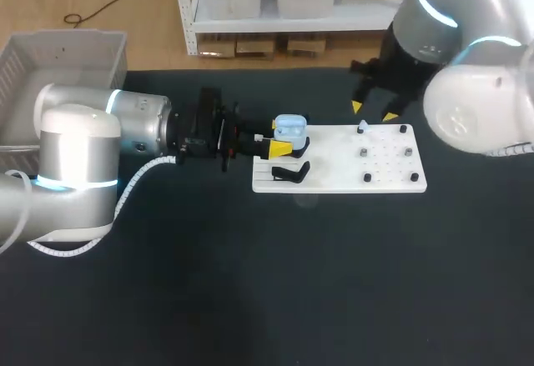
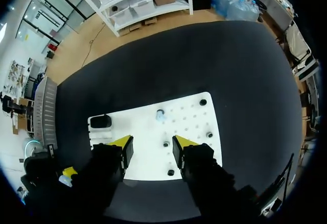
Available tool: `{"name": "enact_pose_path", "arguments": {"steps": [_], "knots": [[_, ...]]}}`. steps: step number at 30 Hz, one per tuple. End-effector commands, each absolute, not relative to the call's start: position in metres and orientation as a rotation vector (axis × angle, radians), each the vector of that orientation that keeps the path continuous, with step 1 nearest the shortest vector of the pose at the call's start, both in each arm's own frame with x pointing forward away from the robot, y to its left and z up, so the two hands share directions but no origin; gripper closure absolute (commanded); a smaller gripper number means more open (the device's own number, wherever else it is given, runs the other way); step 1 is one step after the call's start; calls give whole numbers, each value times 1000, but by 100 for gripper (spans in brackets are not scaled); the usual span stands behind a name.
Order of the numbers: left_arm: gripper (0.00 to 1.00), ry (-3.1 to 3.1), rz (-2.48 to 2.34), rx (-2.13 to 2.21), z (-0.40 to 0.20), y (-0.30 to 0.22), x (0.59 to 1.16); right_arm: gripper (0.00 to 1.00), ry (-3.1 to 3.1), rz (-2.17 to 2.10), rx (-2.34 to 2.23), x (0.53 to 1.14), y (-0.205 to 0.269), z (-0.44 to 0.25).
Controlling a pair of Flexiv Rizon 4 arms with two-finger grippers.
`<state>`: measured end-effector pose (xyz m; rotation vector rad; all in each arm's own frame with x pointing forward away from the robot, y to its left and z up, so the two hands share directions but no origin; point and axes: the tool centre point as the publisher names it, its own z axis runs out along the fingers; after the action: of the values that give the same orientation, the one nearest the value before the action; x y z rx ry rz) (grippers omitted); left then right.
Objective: Pick up each earbud case from the left stands, insert the matching earbuds, close the lid, and place the case in the box.
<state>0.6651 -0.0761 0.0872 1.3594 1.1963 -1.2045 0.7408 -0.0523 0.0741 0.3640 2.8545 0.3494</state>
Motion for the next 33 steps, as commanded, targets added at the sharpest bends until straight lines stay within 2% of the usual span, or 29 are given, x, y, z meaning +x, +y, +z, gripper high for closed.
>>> {"name": "enact_pose_path", "arguments": {"steps": [1,33], "knots": [[100,1198,-1202,1359,88,-76,664,52,2872,323,398,753,-48,61],[100,1198,-1202,1359,88,-76,664,71,2923,320,484,766,-56,18]]}}
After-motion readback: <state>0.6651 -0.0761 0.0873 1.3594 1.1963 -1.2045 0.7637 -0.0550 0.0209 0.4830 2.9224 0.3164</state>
